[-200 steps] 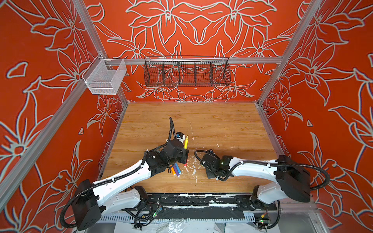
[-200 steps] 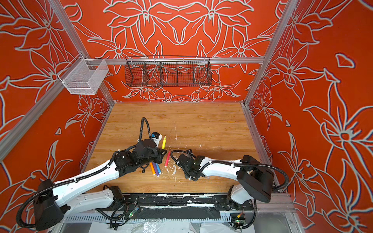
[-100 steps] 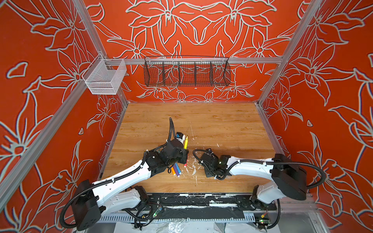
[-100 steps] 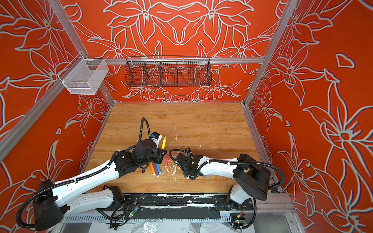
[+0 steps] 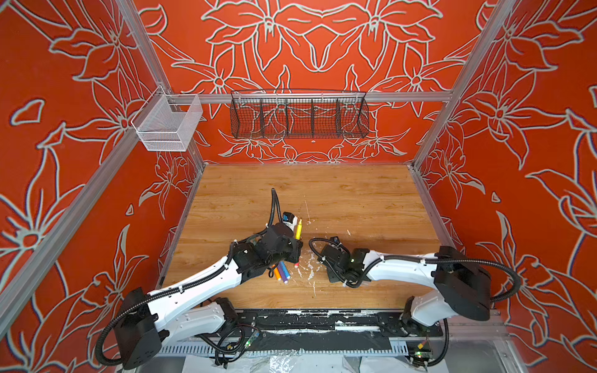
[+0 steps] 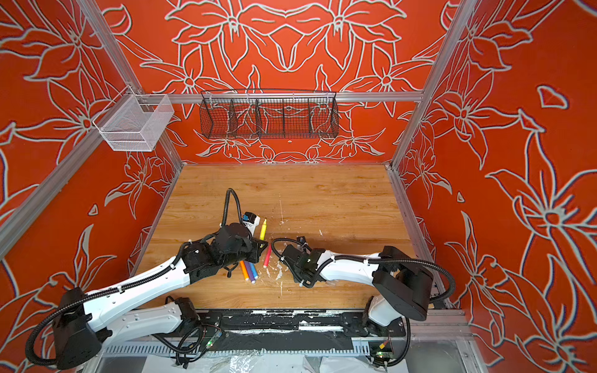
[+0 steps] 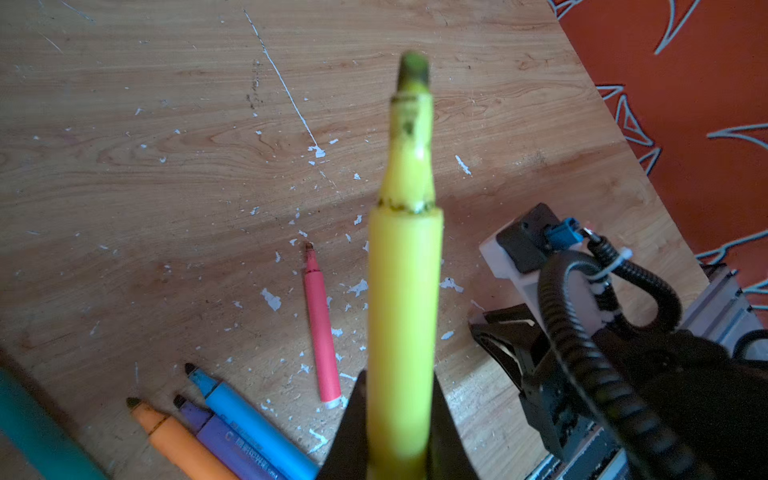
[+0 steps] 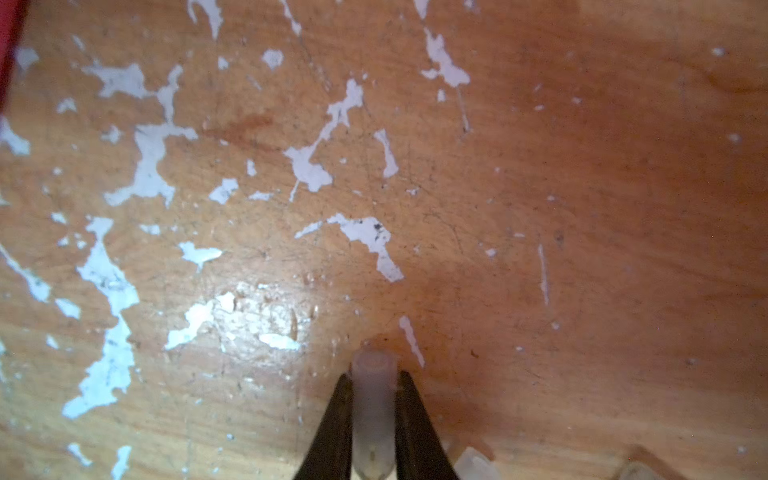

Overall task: Insert the pens into the pen caps
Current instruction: 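Lift the cap with the right gripper toward the yellow marker tip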

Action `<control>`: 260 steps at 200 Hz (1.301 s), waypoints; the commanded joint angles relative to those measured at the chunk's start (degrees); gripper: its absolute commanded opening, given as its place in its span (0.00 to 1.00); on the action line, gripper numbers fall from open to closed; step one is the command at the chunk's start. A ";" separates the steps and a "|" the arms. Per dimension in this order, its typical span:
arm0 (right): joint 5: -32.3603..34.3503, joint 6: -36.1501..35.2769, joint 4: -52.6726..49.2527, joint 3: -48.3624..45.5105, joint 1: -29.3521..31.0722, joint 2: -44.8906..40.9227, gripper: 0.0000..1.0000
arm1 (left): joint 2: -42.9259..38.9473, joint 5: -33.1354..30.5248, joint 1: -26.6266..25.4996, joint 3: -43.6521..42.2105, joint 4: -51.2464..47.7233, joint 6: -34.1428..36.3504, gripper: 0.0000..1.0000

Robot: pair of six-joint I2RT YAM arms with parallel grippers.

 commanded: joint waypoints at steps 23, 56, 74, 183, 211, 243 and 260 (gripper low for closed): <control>-0.19 2.31 0.21 -3.78 -0.48 -1.67 0.11 | -1.99 3.65 0.09 -0.48 1.01 0.00 0.00; -0.78 2.53 1.78 -2.74 -3.72 -8.35 0.06 | -2.78 7.09 0.01 -1.59 4.11 -0.42 0.00; 0.09 2.97 2.70 -1.79 -5.68 -14.69 0.05 | -3.16 9.04 -0.13 -2.86 7.13 -1.04 0.00; -0.22 3.93 30.13 -2.24 -6.31 -38.09 0.00 | -10.11 9.63 -7.78 -6.83 18.52 -4.88 0.00; -2.87 4.62 34.98 -1.44 -5.92 -35.55 0.00 | -9.52 9.39 -8.69 -6.12 18.07 -4.87 0.00; -4.09 4.27 37.62 0.74 -4.24 -32.03 0.00 | -8.34 9.70 -8.91 -5.36 18.07 -4.85 0.00; -4.14 3.55 38.24 2.09 -3.05 -30.20 0.00 | -7.78 9.89 -8.96 -5.06 18.42 -4.95 0.00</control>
